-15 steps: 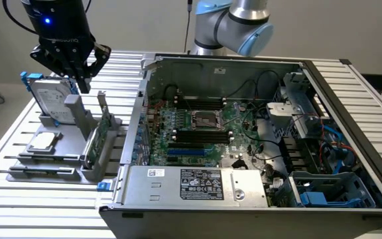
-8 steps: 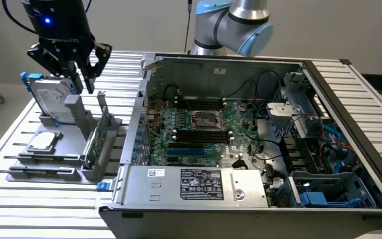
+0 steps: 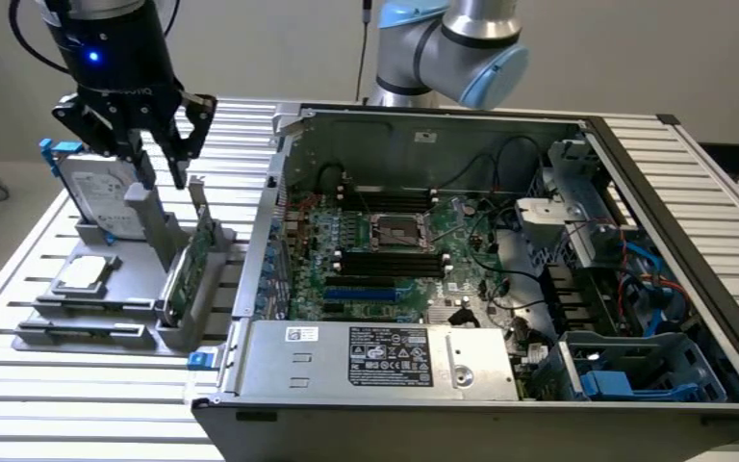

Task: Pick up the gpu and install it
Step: 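Pick up the gpu and move the gpu toward the slot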

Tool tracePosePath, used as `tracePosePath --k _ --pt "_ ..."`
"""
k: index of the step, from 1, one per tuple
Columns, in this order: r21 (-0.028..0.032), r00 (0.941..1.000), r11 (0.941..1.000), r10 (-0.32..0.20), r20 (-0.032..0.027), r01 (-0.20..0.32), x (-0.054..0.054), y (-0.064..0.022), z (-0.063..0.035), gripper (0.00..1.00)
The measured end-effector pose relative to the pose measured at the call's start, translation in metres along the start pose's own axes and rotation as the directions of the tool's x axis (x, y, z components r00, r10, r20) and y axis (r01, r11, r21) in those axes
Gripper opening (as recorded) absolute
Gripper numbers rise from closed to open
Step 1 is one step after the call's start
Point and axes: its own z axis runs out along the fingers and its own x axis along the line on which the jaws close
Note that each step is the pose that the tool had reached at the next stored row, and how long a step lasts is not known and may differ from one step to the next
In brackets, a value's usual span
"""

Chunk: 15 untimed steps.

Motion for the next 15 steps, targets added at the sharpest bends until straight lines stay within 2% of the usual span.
tracePosePath --k 1,5,15 --pt "0.0000 1.0000 1.0000 0.001 0.0001 -0.001 0.001 -0.0004 0.0018 0.38" --pt "-0.0003 0.9998 0.9998 0.019 0.0011 -0.019 0.004 -0.0018 0.0092 0.38" --pt "-0.0026 0.9937 0.9938 0.111 0.0142 -0.111 0.004 -0.0085 0.0272 0.38"
